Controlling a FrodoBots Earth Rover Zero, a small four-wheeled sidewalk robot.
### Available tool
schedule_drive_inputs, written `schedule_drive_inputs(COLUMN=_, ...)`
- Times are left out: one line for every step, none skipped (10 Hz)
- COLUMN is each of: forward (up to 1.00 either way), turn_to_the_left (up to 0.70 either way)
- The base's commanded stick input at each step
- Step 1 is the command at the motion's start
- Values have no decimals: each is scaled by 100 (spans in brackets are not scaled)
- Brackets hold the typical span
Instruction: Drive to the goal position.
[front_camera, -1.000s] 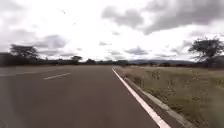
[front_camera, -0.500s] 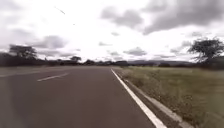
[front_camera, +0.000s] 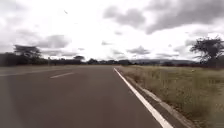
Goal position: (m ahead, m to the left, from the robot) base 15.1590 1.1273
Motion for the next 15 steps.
schedule_drive_inputs(forward=70, turn_to_the_left=-14)
schedule_drive_inputs(forward=70, turn_to_the_left=-14)
schedule_drive_inputs(forward=70, turn_to_the_left=-14)
schedule_drive_inputs(forward=70, turn_to_the_left=-14)
schedule_drive_inputs(forward=70, turn_to_the_left=-14)
schedule_drive_inputs(forward=70, turn_to_the_left=-14)
schedule_drive_inputs(forward=70, turn_to_the_left=0)
schedule_drive_inputs(forward=70, turn_to_the_left=0)
schedule_drive_inputs(forward=66, turn_to_the_left=0)
schedule_drive_inputs(forward=50, turn_to_the_left=0)
schedule_drive_inputs(forward=45, turn_to_the_left=0)
schedule_drive_inputs(forward=45, turn_to_the_left=0)
schedule_drive_inputs(forward=47, turn_to_the_left=0)
schedule_drive_inputs(forward=70, turn_to_the_left=0)
schedule_drive_inputs(forward=70, turn_to_the_left=0)
